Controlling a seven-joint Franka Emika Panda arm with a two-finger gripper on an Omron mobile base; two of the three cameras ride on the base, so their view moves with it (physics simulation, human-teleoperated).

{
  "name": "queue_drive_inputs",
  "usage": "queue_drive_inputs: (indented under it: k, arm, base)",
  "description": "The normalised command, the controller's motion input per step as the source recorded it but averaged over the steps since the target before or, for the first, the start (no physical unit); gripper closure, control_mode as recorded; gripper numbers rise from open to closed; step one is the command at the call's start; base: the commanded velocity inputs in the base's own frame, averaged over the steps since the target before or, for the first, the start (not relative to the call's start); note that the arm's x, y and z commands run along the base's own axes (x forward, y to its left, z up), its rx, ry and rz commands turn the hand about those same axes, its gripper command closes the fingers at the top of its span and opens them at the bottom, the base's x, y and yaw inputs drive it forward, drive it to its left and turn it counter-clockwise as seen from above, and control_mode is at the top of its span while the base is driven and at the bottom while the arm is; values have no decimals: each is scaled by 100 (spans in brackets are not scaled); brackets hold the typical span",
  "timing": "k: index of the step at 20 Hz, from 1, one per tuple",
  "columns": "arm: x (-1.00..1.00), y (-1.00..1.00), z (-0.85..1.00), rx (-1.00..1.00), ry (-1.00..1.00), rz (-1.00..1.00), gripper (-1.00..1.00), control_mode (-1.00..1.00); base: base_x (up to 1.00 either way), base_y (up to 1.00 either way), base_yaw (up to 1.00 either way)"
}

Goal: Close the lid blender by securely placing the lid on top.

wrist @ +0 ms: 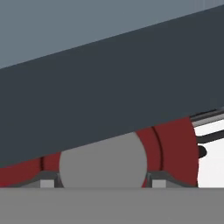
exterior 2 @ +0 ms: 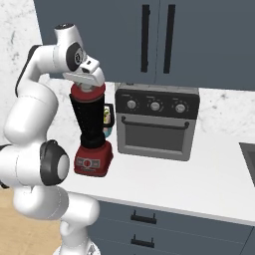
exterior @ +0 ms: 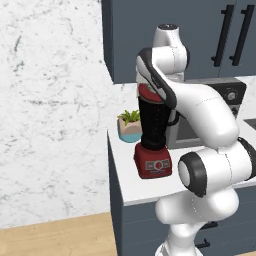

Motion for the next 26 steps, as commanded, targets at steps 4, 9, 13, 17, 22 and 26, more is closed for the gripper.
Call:
queue_drive_inputs:
  k: [4,9,13,17,22,26]
  arm:
    - [0,3,-34,0,9,0,100,-100]
    - [0,2,0,0,13,0,100,-100]
    - [0,0,1,0,8,0,100,-100]
    - [-6,0,0,0,-2,0,100,-100]
    - [-1,0,-7,0,4,3,100,-100]
    - [-8,0,-35,0,0,2,100,-100]
  base:
    - [0,0,0]
    - [0,0,0]
    - [0,0,0]
    - [0,0,0]
    - [0,0,0]
    - [0,0,0]
